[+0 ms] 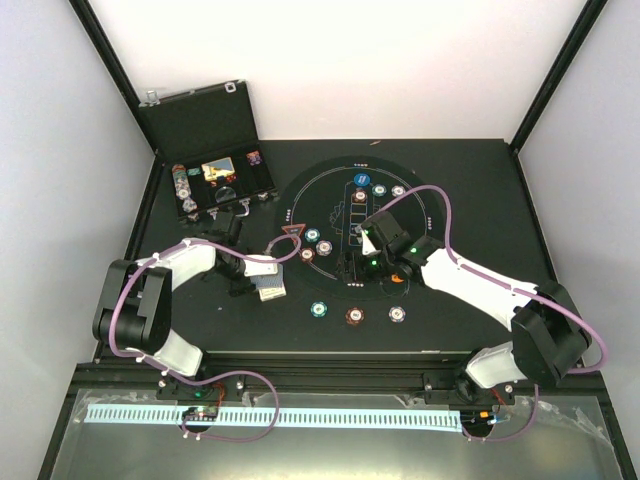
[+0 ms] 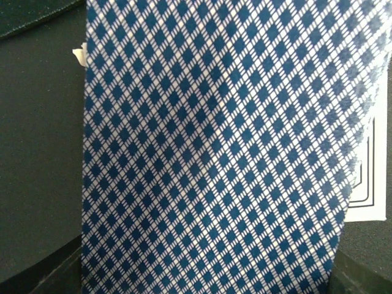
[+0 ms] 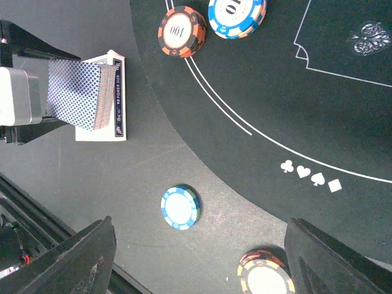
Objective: Distribute texas hold em gaming equipment
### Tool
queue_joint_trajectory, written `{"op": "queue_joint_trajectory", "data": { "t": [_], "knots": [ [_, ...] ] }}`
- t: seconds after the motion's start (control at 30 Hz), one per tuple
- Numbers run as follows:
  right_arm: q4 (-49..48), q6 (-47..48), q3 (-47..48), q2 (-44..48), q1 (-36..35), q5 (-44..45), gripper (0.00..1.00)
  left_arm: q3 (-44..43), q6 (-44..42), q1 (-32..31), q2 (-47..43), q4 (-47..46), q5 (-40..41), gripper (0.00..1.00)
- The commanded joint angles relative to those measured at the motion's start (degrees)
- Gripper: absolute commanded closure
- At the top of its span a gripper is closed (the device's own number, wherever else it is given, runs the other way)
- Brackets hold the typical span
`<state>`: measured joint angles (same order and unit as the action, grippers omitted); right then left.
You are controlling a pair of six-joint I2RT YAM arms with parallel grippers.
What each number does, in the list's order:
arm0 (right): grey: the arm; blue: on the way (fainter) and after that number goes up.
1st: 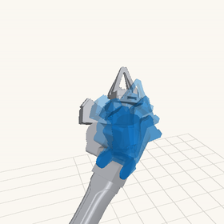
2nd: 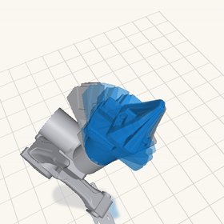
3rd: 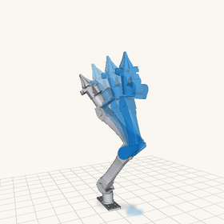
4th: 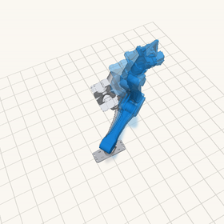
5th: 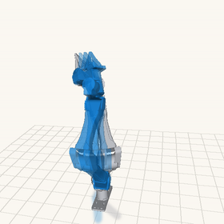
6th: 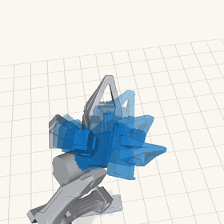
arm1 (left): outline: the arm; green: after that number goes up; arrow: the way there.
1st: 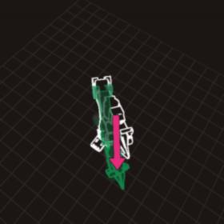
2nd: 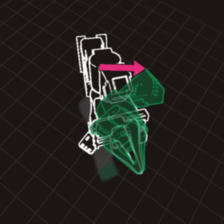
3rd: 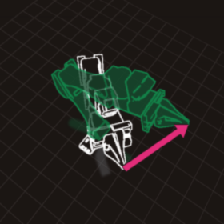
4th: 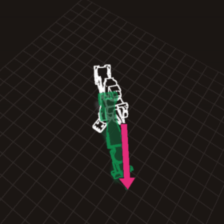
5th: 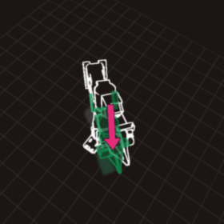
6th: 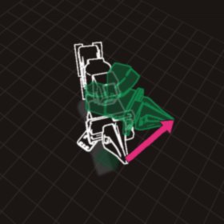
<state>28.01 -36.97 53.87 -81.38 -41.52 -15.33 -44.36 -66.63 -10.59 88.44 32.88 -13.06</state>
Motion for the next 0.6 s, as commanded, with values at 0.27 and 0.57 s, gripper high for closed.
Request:
{"op": "queue_joint_trajectory", "data": {
  "t": [0.27,0.57],
  "knots": [
    [-2.6,-1.3,-0.6,-0.3,-0.8,-2.0,0.22,1.4,-0.7,0.0,-1.4,-0.5,4.1,0.56],
    [-4.3,-1.8,-0.9,-0.5,-0.8,-3.4,0.22,0.0,-0.3,1.5,-4.7,2.6,3.8,0.89]
  ]
}}
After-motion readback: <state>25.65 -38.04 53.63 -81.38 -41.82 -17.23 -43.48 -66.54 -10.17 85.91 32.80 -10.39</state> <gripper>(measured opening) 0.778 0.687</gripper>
